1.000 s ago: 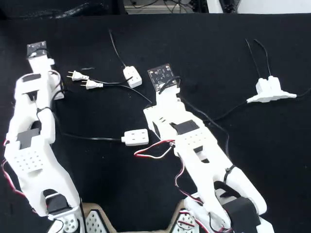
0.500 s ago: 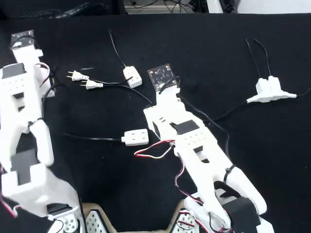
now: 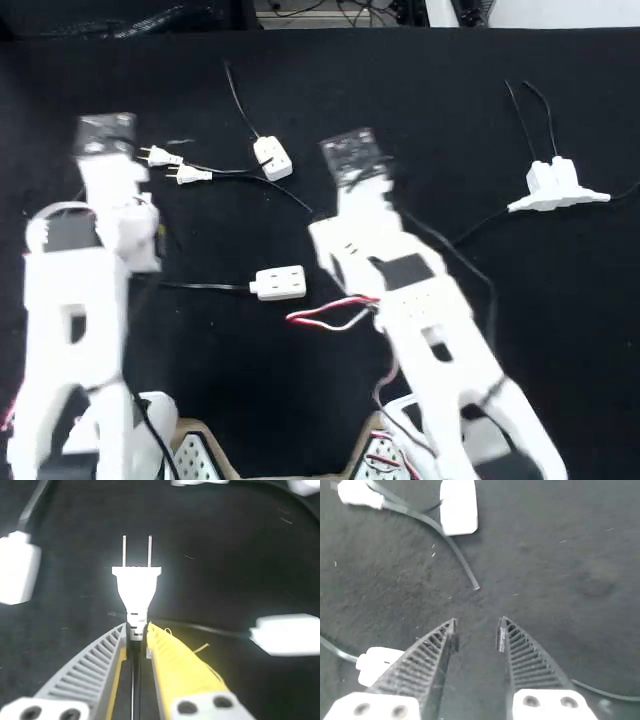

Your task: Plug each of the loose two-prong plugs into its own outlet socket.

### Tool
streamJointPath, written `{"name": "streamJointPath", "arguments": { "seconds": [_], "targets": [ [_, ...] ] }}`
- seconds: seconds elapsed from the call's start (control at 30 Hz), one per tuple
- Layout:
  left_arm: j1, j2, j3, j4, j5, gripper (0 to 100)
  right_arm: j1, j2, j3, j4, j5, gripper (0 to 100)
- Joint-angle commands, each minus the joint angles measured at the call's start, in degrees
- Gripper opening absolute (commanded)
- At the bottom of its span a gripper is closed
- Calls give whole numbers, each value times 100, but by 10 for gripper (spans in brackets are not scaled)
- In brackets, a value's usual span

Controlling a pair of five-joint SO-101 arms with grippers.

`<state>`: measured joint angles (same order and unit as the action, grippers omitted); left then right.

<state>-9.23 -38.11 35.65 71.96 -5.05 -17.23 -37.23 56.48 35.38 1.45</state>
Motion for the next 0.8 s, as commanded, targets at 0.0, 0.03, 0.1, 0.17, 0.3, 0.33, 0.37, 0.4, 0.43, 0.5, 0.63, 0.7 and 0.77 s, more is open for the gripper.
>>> {"name": "streamJointPath", "arguments": {
  "seconds": [0.0, 0.03, 0.1, 0.17, 0.3, 0.33, 0.37, 0.4, 0.43, 0.5, 0.63, 0.7, 0.77],
  "targets": [
    [831, -862, 198, 18, -70, 31, 738, -1279, -462, 695, 26, 126],
    [1024, -949, 233, 18, -70, 34, 1011, -1587, -444, 932, 132, 126],
    [1385, -985, 268, 18, -70, 37, 1574, -2185, -347, 1380, 466, 125],
    [1701, -967, 312, 18, -70, 37, 2084, -2738, -154, 1732, 756, 125],
    [2545, -862, 576, -220, -70, 37, 2822, -3723, 435, 2189, 1134, 125],
    [2791, -818, 673, -325, -70, 37, 2971, -3934, 602, 2259, 1178, 125],
    [3055, -765, 796, -475, -70, 37, 3095, -4110, 743, 2312, 1213, 125],
    [3319, -712, 919, -659, -70, 37, 3226, -4268, 892, 2347, 1222, 125],
    [3565, -677, 1042, -844, -70, 37, 3332, -4409, 1042, 2356, 1222, 125],
    [4057, -589, 1191, -1187, -70, 37, 3437, -4620, 1332, 2330, 1213, 124],
    [4769, -466, 1297, -1644, -70, 37, 3420, -4734, 1807, 2312, 1178, 124],
    [4840, -334, 1279, -1705, -70, 39, 3420, -4743, 1947, 2312, 1169, 124],
    [4822, -158, 1288, -1855, -70, 71, 3429, -4752, 2035, 2312, 1169, 124]
  ]
}}
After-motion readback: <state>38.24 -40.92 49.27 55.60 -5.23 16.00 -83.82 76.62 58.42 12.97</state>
